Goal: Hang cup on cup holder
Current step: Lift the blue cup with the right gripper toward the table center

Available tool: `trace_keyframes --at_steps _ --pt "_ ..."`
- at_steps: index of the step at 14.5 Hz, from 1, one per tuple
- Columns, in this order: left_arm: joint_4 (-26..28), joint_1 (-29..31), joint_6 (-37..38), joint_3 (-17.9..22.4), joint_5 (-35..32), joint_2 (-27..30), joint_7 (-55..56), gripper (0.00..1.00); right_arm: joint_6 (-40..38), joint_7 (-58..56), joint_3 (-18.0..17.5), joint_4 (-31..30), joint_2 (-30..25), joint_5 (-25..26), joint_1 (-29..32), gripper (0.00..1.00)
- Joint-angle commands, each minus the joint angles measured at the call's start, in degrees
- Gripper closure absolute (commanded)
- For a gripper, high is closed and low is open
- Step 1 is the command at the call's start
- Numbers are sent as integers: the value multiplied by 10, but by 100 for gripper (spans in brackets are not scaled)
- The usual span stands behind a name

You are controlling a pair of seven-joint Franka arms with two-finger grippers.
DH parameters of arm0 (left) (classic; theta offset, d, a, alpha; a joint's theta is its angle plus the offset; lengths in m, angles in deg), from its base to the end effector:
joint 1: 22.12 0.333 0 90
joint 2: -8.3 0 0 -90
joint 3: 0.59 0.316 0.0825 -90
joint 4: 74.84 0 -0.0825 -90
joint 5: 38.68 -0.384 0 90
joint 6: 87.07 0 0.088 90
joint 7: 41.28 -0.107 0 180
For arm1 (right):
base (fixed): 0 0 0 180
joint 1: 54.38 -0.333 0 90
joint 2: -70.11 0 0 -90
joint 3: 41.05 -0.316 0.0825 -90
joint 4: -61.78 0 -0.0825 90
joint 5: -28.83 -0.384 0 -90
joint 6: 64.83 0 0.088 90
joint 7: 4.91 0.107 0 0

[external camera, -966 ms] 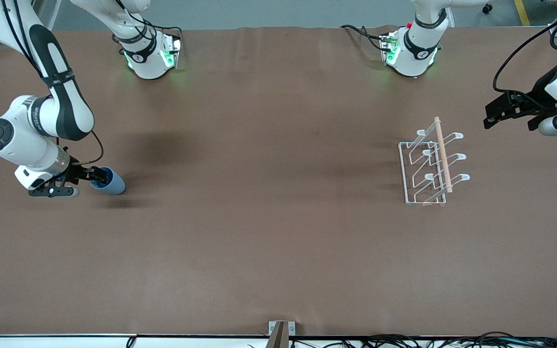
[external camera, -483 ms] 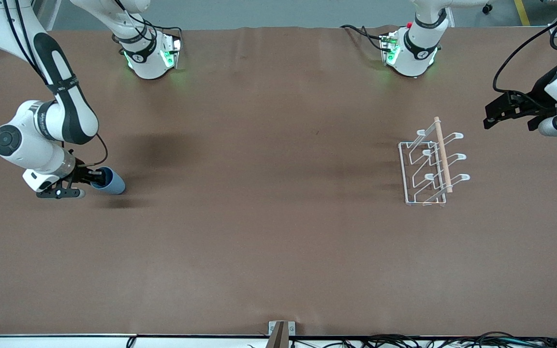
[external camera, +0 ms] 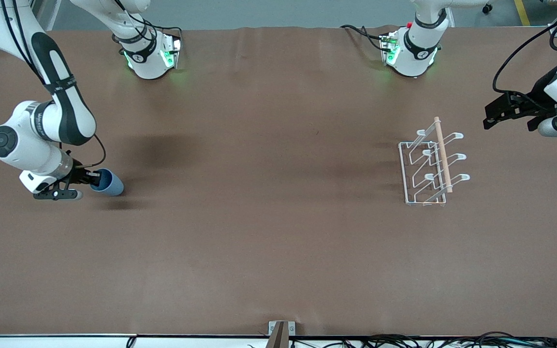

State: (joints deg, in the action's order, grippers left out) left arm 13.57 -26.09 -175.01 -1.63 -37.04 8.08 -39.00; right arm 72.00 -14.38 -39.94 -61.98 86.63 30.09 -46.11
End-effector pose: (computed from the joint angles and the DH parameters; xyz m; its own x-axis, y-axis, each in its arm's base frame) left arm 0.5500 -0.0514 0.6323 0.9987 -0.0487 -0.0132 -0.0483 -0.9984 0.0282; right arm 0.5517 -0.0913 0.2578 0.9979 0.0184 -0.0627 0.0190 -0.9998 0.0094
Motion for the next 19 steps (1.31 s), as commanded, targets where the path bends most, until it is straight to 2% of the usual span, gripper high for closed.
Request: trace_keyframes --at_steps 1,2,8,11,13,19 --pt "-13 0 5 -1 -8 -7 1 0 -91 2 -11 68 -17 -1 4 100" --pt "-13 0 5 -1 -8 -7 1 0 -113 4 -14 83 -28 -8 0 100" --pt "-13 0 5 -1 -8 -7 1 0 -220 15 -16 90 -91 -180 -68 100" --pt "-16 4 5 -1 -4 -6 -11 0 -277 16 -16 84 -91 -333 -105 100" --pt "-16 3 5 0 -6 -6 -11 0 -292 17 -16 84 -91 -395 -129 100" --pt "-18 -6 5 -10 -6 -6 -15 0 -308 17 -16 48 -92 -622 -201 100"
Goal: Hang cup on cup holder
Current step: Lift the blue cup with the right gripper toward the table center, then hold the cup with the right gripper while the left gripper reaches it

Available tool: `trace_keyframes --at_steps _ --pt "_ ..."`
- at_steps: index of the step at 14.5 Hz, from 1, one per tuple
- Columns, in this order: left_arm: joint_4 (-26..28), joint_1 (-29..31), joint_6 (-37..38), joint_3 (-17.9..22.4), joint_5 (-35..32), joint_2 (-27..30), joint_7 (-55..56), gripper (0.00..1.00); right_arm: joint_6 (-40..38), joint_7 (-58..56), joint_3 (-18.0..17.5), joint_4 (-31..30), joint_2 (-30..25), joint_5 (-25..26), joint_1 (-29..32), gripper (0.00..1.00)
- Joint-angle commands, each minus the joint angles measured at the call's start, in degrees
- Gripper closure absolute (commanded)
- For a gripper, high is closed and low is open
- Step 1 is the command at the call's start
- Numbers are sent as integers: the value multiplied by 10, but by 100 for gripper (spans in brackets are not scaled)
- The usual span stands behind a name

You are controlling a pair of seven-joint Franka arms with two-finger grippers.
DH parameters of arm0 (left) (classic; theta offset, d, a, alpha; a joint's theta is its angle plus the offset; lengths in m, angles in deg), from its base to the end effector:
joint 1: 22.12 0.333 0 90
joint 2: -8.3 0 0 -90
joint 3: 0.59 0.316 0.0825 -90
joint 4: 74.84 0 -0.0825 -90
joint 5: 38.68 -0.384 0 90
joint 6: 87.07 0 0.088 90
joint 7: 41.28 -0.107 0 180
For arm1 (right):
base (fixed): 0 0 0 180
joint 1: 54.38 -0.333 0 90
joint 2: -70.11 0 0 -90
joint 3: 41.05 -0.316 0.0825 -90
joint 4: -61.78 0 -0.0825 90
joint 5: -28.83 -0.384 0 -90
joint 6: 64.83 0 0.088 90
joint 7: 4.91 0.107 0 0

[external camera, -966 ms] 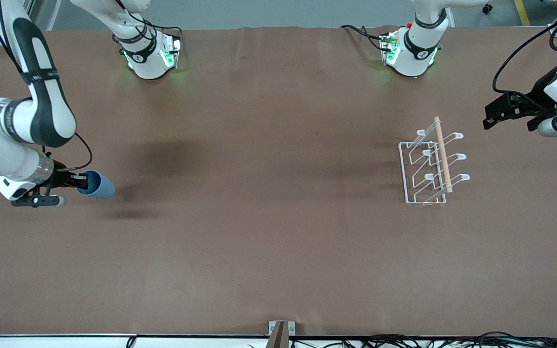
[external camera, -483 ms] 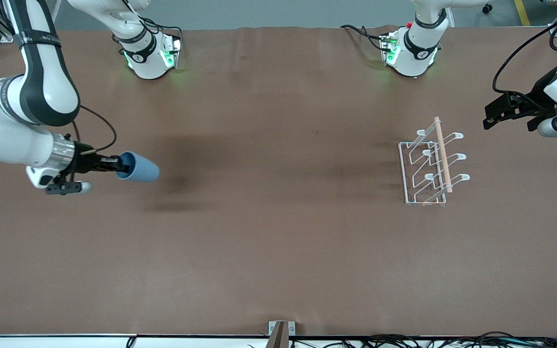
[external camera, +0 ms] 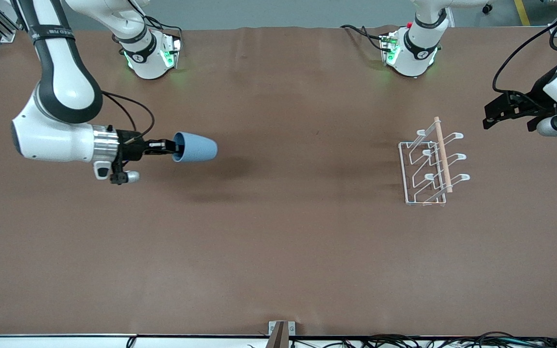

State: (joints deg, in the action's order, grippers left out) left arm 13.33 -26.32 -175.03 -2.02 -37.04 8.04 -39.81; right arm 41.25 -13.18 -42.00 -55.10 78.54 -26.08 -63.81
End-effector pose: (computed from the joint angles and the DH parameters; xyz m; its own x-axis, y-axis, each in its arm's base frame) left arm 0.5497 -0.0573 0.6339 0.9973 -0.0736 -0.0089 -0.0733 -0.9969 0.0285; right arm 0.5355 0.1631 0.3762 0.9451 0.0298 -0.3253 -0.2285 -0.6515 -0.7234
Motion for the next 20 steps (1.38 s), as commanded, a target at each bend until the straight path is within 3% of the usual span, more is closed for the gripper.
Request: trace_keyframes --at_steps 1,5,10,15,20 --pt "-17 -4 5 -16 -5 -5 -7 1 -2 6 4 -28 -10 -90 -35 100" --pt "-38 -22 3 -51 9 -11 -101 1 -3 5 4 -36 -6 -198 -82 99" --pt "-40 -69 3 -106 49 -27 -131 3 -4 6 5 -55 8 -324 -129 100" --pt "-41 -110 -25 -190 57 -68 -140 0 -17 6 5 -58 13 -341 -140 100" --pt "-41 -121 -120 -259 103 -141 -175 0 -17 5 5 -58 13 -342 -140 99"
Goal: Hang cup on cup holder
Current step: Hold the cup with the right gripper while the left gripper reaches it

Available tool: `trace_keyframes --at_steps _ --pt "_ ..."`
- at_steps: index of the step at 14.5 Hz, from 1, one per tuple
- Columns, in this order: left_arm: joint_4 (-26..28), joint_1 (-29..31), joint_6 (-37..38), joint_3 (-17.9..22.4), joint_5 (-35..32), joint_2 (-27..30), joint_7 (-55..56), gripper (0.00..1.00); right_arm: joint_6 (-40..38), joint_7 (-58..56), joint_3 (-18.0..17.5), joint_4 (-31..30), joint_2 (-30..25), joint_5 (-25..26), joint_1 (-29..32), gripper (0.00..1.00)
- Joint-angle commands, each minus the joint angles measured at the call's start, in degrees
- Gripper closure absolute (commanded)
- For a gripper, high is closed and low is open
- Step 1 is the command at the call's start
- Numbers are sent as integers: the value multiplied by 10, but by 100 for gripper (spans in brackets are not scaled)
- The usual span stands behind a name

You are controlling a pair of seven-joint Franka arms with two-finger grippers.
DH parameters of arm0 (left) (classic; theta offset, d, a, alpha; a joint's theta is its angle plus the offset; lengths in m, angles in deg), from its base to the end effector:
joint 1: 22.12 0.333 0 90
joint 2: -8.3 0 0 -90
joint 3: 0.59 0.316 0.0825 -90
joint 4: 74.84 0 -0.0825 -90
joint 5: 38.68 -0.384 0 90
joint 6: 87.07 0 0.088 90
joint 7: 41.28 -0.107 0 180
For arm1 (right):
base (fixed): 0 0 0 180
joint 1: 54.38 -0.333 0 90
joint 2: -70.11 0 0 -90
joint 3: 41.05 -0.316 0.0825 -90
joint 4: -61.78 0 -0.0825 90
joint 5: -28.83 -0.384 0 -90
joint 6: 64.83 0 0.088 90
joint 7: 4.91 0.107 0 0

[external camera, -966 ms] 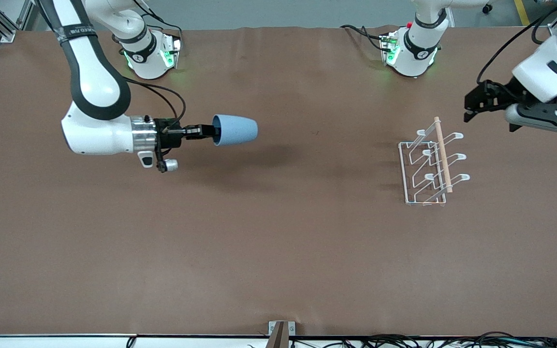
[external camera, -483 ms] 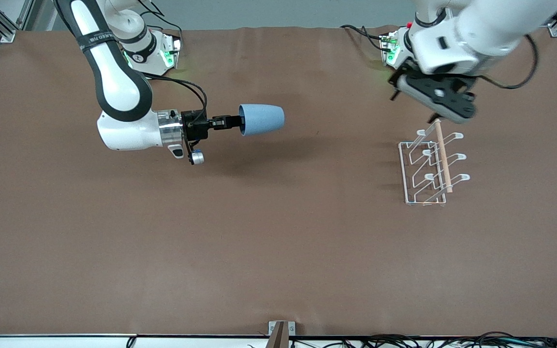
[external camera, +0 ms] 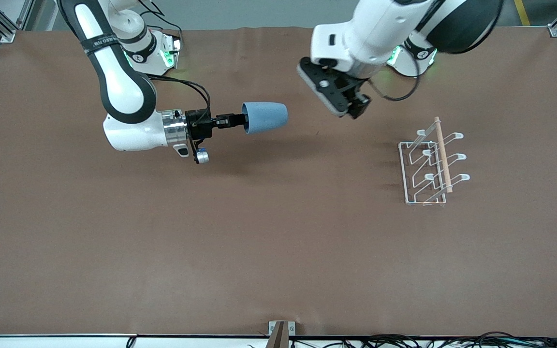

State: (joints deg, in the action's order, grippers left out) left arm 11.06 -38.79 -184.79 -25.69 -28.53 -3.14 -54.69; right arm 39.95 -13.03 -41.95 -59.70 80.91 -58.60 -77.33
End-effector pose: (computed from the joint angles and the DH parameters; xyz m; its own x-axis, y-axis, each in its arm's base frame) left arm 0.4673 -0.4069 0.5662 0.6018 -0.7946 0.0800 -0.7845 -0.5694 0.2455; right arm 0.4801 0.3005 0.3526 0.8404 0.1041 -0.5319 -0.4837 -0.2989 -0.8226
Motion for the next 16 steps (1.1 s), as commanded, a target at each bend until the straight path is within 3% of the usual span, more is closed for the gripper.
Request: trace_keyframes --at_steps 1,5,16 --pt "-18 4 -41 -35 29 -45 -37 0 -4 4 5 -12 -10 -17 -5 100" --pt "-18 3 -84 -48 58 -94 -97 0 -4 3 5 -12 -10 -17 -6 99" --pt "-18 -8 -137 -80 75 -142 -153 0 -3 3 5 -12 -11 -17 -6 99"
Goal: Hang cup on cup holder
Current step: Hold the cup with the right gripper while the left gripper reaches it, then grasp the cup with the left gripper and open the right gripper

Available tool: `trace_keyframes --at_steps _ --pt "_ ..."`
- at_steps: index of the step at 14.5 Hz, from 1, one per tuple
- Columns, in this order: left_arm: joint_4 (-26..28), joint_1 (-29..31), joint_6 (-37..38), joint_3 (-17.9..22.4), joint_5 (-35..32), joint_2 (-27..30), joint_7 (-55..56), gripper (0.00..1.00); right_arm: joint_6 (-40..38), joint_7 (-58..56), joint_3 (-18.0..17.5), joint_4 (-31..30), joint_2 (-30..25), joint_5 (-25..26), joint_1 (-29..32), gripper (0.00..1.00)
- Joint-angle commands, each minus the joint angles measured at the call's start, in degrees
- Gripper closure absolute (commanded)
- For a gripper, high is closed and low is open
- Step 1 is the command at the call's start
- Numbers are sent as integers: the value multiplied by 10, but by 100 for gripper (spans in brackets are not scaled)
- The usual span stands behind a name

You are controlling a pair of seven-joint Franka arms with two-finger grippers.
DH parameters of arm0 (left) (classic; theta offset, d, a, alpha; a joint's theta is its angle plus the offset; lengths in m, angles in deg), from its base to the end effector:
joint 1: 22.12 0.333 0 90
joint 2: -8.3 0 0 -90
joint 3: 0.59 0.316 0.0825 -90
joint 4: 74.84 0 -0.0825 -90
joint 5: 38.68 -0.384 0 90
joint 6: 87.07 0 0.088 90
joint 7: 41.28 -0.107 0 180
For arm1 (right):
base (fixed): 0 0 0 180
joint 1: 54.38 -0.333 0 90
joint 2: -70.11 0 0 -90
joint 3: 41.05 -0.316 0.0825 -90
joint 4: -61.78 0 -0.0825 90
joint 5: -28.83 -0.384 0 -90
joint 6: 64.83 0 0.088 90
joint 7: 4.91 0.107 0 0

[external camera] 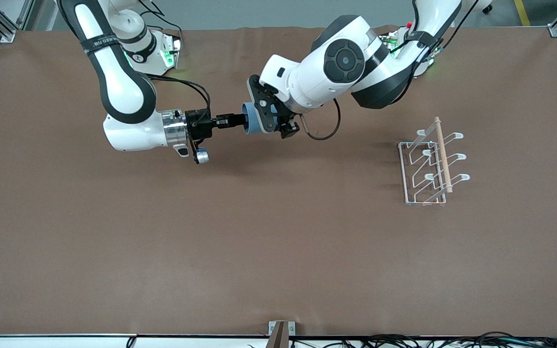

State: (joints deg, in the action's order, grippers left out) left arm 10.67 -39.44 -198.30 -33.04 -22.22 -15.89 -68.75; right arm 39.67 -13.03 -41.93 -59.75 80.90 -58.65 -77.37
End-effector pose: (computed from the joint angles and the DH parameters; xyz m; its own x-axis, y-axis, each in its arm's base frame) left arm 0.4681 -0.4914 0.4753 0.3985 -0.8789 0.2621 -0.8736 -0.2766 0.4004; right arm 0.4793 0.3010 0.3526 0.8388 0.1086 -0.5336 -0.4846 -0.2979 -0.8224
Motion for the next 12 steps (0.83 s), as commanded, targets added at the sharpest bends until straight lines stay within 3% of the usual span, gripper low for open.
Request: trace_keyframes --at_steps 1,3,4,6,8,10,11,12 --pt "-13 -2 -3 -8 13 -16 -13 0 0 3 4 -12 -11 -16 -6 99" --pt "-13 -4 -6 -10 14 -16 -12 0 0 3 4 -12 -11 -16 -6 99" --pt "-11 -4 -19 -13 14 -19 -12 7 0 3 4 -12 -11 -16 -6 99" --pt "-11 -4 -24 -14 15 -25 -14 30 0 3 4 -12 -11 -17 -6 99" --pt "-12 -4 -26 -14 12 -24 -13 36 0 3 4 -11 -11 -17 -6 99" --pt "-13 -4 -25 -14 9 -24 -19 48 0 4 4 -11 -11 -16 -6 97" --pt "-13 -4 -25 -14 10 -24 -27 54 -1 4 4 -11 -11 -16 -6 83" --pt "-13 -4 -25 -14 9 -23 -24 56 -1 4 4 -10 -11 -16 -6 54"
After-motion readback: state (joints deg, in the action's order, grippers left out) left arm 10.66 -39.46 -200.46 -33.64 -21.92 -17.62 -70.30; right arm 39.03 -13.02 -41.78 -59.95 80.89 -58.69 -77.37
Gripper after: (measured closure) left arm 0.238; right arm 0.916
